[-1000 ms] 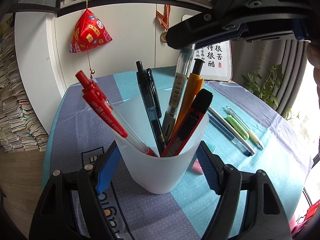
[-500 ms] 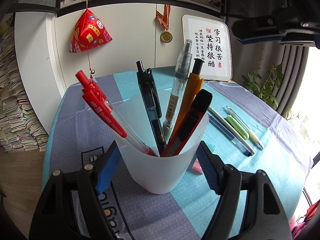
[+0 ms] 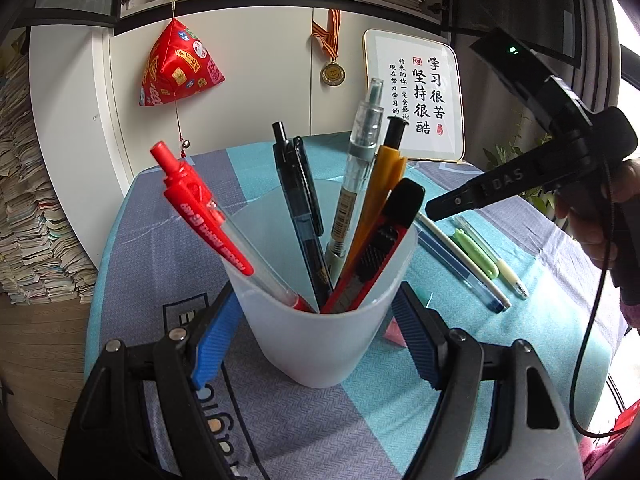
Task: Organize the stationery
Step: 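Move the right tool to the blue gel pen and grasp it, then lift the blue gel pen with the right tool and drop it into the cup, then move the right tool to the white pen and grasp it, then lift the white pen with the right tool and drop it into the cup, then move the right tool to the clear pen with green grip and grasp it, then lift the clear pen with the right tool and drop it into the cup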
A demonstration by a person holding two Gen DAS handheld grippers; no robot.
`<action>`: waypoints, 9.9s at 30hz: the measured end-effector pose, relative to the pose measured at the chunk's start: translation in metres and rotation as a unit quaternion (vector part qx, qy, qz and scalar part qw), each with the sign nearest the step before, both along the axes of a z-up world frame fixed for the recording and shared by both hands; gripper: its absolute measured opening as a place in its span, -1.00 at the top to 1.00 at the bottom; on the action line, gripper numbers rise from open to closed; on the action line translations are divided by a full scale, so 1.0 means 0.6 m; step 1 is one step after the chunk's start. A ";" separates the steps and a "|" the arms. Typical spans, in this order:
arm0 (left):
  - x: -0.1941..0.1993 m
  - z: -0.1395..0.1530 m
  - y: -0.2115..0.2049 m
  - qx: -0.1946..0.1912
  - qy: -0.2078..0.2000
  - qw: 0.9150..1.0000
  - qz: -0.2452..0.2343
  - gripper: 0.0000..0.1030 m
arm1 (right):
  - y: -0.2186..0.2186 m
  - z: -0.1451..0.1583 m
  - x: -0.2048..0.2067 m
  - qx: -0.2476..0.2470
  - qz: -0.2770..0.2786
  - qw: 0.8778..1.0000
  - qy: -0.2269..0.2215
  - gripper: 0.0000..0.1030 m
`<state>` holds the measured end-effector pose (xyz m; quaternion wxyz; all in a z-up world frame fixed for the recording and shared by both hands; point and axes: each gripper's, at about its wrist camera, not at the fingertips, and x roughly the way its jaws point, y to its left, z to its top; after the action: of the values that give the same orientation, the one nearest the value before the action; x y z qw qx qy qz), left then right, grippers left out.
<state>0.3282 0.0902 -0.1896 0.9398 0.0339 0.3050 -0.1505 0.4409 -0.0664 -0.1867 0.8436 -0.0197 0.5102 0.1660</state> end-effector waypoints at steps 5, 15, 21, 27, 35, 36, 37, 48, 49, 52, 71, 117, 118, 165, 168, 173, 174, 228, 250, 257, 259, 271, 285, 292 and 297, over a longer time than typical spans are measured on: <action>0.000 0.000 0.000 0.000 0.000 1.000 0.000 -0.46 | 0.007 -0.029 0.032 0.002 -0.011 1.000 0.028 0.68; 0.000 0.000 0.000 0.000 0.000 1.000 0.000 -0.46 | 0.028 -0.047 0.053 -0.031 -0.007 0.999 0.027 0.67; -0.002 0.002 0.000 -0.001 0.001 1.000 0.000 -0.46 | 0.034 -0.041 0.040 -0.039 -0.004 0.999 0.022 0.74; -0.002 0.002 0.000 -0.001 0.000 1.000 0.000 -0.46 | 0.014 0.031 -0.012 -0.006 -0.005 1.000 -0.026 0.74; -0.002 0.002 0.000 -0.001 0.000 1.000 0.000 -0.46 | 0.005 0.147 -0.125 0.028 0.016 0.992 -0.122 0.74; -0.002 0.002 0.000 -0.001 0.000 1.000 0.000 -0.46 | 0.007 0.161 -0.136 0.032 0.018 0.990 -0.134 0.74; -0.002 0.002 0.000 -0.001 0.000 1.000 0.000 -0.46 | 0.007 0.176 -0.146 0.035 0.019 0.988 -0.147 0.75; -0.002 0.002 -0.001 -0.001 0.001 1.000 0.000 -0.46 | 0.063 0.323 -0.208 0.083 0.079 0.961 -0.250 0.75; -0.002 0.002 -0.001 -0.001 0.001 1.000 0.000 -0.46 | 0.073 0.325 -0.207 0.087 0.086 0.961 -0.250 0.75; -0.002 0.002 -0.001 -0.001 0.001 1.000 0.000 -0.46 | 0.099 0.316 -0.197 0.092 0.103 0.960 -0.244 0.75; -0.002 0.003 -0.001 -0.001 0.001 1.000 0.000 -0.46 | 0.171 0.200 -0.131 0.093 0.145 0.967 -0.188 0.75; -0.001 0.002 0.000 0.001 0.000 1.000 0.001 -0.47 | -0.024 -0.036 0.051 -0.011 -0.048 0.999 0.007 0.46; -0.001 0.002 0.000 0.001 0.000 1.000 0.001 -0.47 | -0.023 -0.039 0.055 -0.010 -0.048 0.999 0.011 0.46; -0.002 0.001 -0.001 0.000 0.001 1.000 0.000 -0.47 | 0.095 0.343 -0.219 0.100 0.107 0.946 -0.288 0.84; -0.002 0.001 -0.001 0.000 0.001 1.000 0.000 -0.47 | 0.105 0.339 -0.206 0.117 0.112 0.945 -0.286 0.84; -0.002 0.002 -0.001 0.001 0.001 1.000 0.001 -0.47 | 0.120 0.329 -0.181 0.146 0.118 0.942 -0.277 0.84; -0.001 0.001 -0.001 0.000 0.001 1.000 0.000 -0.47 | 0.123 0.325 -0.176 0.149 0.119 0.942 -0.275 0.84; -0.001 0.002 -0.003 0.000 0.002 1.000 0.001 -0.47 | -0.073 0.029 -0.041 -0.012 -0.069 0.997 -0.022 0.82; -0.002 0.001 -0.004 0.000 0.003 1.000 0.001 -0.47 | -0.067 -0.050 0.012 -0.050 -0.095 0.994 0.016 0.45; -0.001 -0.001 -0.006 -0.001 0.005 1.000 0.001 -0.47 | -0.068 -0.021 -0.002 -0.016 -0.091 0.996 -0.003 0.70; -0.002 -0.004 -0.008 -0.001 0.005 1.000 0.001 -0.47 | -0.069 0.005 -0.017 -0.008 -0.087 0.996 -0.019 0.70; 0.002 -0.006 -0.007 -0.001 0.008 1.000 0.001 -0.47 | -0.027 0.178 -0.141 0.046 -0.029 0.983 -0.175 0.72; 0.004 -0.006 -0.007 -0.001 0.009 1.000 0.001 -0.47 | 0.073 0.288 -0.205 0.119 0.091 0.958 -0.245 0.72; 0.003 -0.006 -0.007 -0.001 0.009 1.000 0.001 -0.47 | 0.111 0.238 -0.187 0.112 0.118 0.965 -0.208 0.72; 0.004 -0.006 -0.007 -0.001 0.009 1.000 0.001 -0.47 | 0.116 0.209 -0.174 0.105 0.117 0.970 -0.184 0.72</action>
<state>0.3308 0.0858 -0.1933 0.9372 0.0312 0.3134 -0.1499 0.3363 0.0031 -0.0615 0.8953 -0.0210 0.3199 0.3093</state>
